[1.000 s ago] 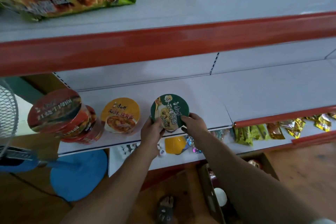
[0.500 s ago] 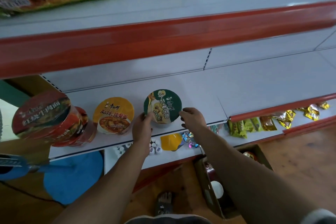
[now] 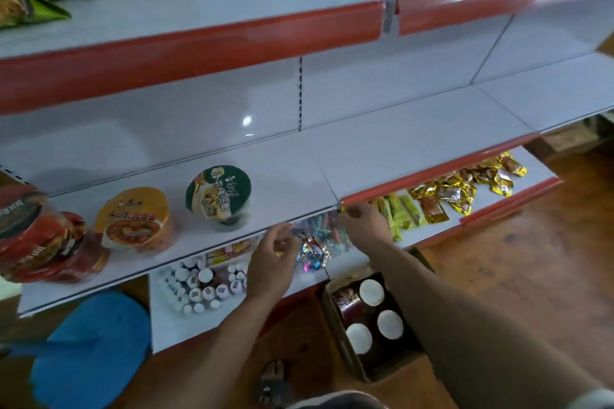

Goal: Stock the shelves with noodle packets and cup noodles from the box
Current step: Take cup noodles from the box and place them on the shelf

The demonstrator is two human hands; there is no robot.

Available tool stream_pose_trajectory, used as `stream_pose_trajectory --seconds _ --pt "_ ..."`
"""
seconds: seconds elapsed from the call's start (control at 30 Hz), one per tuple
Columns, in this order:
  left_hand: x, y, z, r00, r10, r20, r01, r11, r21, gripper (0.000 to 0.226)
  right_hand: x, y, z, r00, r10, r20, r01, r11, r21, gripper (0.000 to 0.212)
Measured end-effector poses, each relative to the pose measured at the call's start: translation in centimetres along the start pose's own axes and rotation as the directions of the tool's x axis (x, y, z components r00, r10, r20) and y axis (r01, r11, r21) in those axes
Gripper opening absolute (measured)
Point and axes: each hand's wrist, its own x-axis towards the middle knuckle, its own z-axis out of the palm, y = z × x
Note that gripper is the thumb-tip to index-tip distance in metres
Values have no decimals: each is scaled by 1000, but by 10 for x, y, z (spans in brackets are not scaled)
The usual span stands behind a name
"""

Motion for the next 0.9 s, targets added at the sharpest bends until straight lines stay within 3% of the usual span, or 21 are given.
stream_pose_trajectory --seconds 0.2,0.33,0.57,0.67,0.73,0.9 --pt "-44 19 98 937 -83 339 -38 941 337 29 -12 88 -78 999 40 -24 -44 981 -190 42" --pt "-57 17 149 872 -174 458 -94 859 504 16 -11 142 -104 985 164 -56 -172 961 -217 36" --pt "-42 -26 217 745 -342 572 -146 754 641 27 10 219 -97 925 370 -80 -379 901 -211 42" --pt "-28 -49 251 671 -416 614 -166 722 672 32 29 259 -91 880 463 -103 -474 866 -159 24" --pt "-18 -68 273 645 -437 628 -185 707 682 35 42 287 -84 857 503 -107 -515 843 -159 23" --pt "-9 -116 323 593 -554 584 -86 677 731 27 68 363 -60 818 575 -10 -568 804 -175 29"
